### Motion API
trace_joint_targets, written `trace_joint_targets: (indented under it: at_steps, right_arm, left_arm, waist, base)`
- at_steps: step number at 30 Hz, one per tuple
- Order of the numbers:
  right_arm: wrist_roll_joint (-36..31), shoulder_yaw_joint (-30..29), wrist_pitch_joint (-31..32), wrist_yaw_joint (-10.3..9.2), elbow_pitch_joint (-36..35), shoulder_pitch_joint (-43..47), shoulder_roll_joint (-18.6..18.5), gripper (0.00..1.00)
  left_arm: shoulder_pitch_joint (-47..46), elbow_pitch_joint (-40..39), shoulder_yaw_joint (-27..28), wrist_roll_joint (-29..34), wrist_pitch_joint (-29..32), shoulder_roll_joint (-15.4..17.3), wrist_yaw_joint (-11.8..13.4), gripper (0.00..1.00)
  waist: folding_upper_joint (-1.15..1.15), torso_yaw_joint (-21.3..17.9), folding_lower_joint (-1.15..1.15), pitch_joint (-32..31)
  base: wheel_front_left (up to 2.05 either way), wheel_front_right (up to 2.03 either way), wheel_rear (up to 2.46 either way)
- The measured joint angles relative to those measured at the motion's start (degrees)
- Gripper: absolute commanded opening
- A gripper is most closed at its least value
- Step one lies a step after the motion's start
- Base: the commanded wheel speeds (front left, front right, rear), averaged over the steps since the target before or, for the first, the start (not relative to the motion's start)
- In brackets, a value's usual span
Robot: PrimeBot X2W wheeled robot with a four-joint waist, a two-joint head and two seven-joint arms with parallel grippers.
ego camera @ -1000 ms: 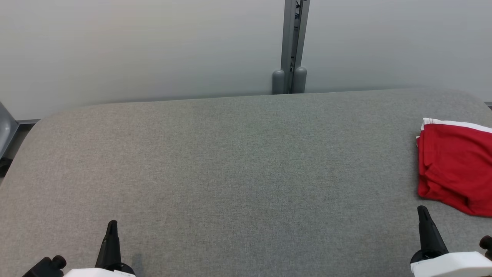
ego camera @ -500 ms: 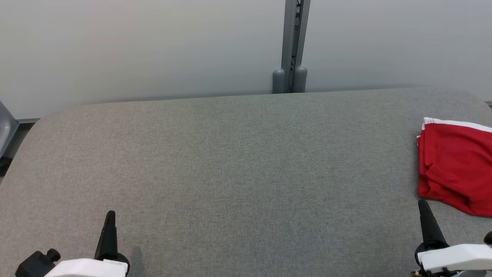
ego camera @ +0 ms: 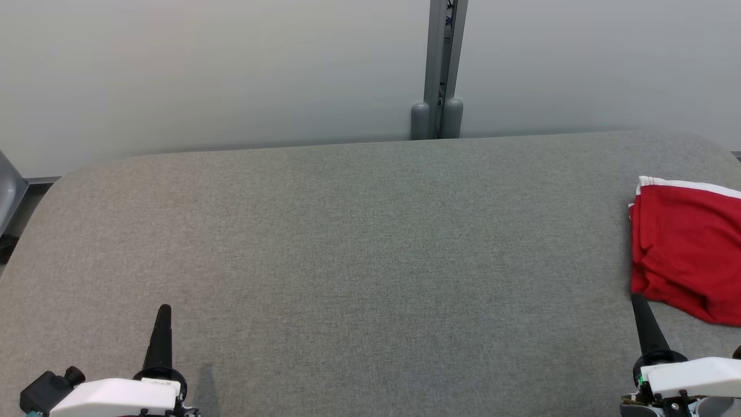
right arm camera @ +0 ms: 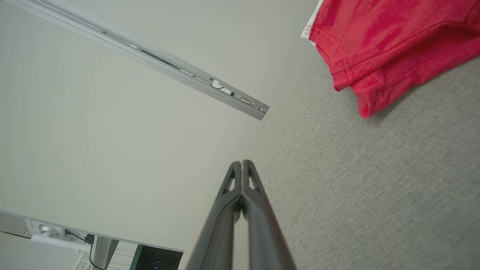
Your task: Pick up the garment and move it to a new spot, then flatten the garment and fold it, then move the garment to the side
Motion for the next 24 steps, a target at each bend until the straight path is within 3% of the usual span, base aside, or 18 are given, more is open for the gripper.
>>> trace_joint_targets:
  at_steps: [24]
  right_arm:
    - [12.66,-0.97,3.27,0.0,0.88,-2.32,-0.05,0.0]
  left_arm:
    - [-3.32,0.77,1.14,-11.65,3.12,0.15,-1.55,0.0]
  waist:
    - [0.0,0.09,0.0,0.27]
  base:
    - [0.0,0.0,0.0]
